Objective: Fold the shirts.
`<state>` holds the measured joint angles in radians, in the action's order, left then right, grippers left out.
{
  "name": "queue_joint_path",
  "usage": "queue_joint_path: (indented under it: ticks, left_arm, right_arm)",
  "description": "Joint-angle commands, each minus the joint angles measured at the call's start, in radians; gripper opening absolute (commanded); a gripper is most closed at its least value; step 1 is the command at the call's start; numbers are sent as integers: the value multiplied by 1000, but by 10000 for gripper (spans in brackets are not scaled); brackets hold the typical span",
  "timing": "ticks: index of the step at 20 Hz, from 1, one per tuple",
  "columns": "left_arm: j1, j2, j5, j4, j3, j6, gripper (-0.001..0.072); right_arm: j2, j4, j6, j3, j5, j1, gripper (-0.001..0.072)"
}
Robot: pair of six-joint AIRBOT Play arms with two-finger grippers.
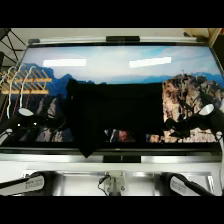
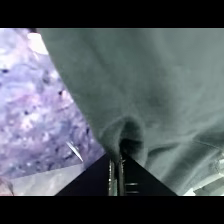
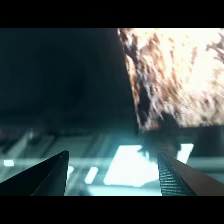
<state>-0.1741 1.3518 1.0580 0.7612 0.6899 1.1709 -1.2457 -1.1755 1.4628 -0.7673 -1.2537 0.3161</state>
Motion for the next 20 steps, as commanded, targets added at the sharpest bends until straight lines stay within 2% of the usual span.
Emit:
queue_joint_path:
  ticks: [1,4,5,7,8,9,13,15,17,18,20]
  left_arm:
    - [5,-30,19,-3,1,0,34]
    - [5,-32,20,-3,1,2,34]
    - [5,-32,21,-3,1,5,35]
    - [4,-32,22,-4,2,20,34]
    - [4,-32,27,-4,5,19,34]
    - [4,-33,35,-3,15,19,34]
    - [-31,-117,128,-4,225,23,31]
    - [-72,-236,172,-22,486,35,31]
    - [-120,-364,176,-22,826,34,31]
    - [-140,-418,174,-21,991,10,32]
    - [-170,-519,163,11,1273,-21,32]
  right_arm:
    - [-47,72,-2,45,121,-2,634]
    - [-103,122,-32,45,135,-3,617]
    - [-119,137,-35,45,154,-15,547]
    - [-143,138,-31,44,202,-78,511]
    - [-148,121,-30,44,233,-119,218]
    - [-145,107,-6,39,253,-148,73]
    - [-19,112,-76,-129,189,-199,67]
    - [125,83,-132,-327,149,-199,67]
    - [290,15,-302,-586,135,-199,68]
    - [371,-45,-339,-716,151,-199,68]
    - [501,-143,-280,-922,178,-199,68]
